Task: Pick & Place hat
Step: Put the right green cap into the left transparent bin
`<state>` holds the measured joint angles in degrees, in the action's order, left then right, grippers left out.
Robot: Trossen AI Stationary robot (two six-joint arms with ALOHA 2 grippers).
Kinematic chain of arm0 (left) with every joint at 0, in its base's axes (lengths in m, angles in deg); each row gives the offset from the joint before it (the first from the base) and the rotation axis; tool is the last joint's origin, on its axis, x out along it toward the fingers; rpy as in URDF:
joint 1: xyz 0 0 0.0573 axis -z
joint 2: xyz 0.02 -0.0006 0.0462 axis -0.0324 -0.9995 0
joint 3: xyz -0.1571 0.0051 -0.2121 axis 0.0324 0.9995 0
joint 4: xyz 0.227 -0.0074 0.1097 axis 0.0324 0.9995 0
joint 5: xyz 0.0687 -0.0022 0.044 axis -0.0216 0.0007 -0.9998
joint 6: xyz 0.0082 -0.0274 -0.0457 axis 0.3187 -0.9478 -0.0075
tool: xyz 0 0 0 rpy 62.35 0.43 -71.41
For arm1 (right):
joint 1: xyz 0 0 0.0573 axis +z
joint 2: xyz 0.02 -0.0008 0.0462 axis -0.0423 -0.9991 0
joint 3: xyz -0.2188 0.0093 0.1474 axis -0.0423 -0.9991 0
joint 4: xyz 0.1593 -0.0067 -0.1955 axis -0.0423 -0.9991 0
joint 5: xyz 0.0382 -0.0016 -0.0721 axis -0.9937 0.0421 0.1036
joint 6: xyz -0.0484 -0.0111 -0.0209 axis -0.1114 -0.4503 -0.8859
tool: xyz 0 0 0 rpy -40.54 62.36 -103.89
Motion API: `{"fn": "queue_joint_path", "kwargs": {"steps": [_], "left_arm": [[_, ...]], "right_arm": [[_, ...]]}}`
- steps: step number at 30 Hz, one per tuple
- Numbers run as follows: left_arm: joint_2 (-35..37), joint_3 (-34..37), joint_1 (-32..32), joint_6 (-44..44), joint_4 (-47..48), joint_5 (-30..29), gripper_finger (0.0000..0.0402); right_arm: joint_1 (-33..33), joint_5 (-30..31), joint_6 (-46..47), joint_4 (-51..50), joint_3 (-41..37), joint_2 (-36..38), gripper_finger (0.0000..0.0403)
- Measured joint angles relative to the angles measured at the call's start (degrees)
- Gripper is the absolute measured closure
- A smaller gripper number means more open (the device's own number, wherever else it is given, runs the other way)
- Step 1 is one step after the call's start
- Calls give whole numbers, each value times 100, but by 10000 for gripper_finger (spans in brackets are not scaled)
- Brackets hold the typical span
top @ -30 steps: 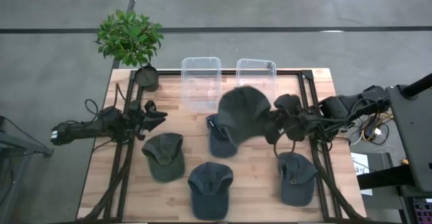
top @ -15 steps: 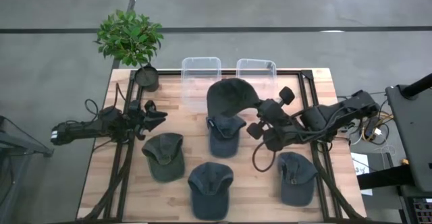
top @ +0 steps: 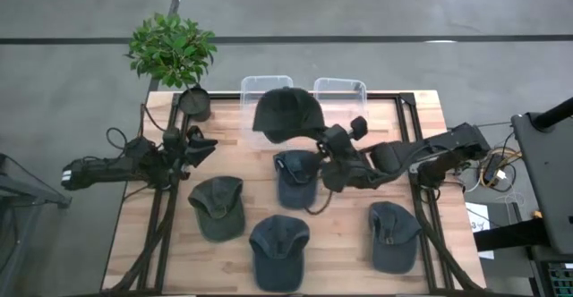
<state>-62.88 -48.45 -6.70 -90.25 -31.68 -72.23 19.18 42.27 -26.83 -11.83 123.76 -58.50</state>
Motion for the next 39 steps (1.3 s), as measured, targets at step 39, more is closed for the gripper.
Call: {"fn": "queue_joint_path", "kwargs": {"steps": [39], "left_arm": [[-4324, -2821, 2, 1171, 162, -845, 282]], "right_arm": [[-252, 275, -271, 950, 192, -242, 390]]}}
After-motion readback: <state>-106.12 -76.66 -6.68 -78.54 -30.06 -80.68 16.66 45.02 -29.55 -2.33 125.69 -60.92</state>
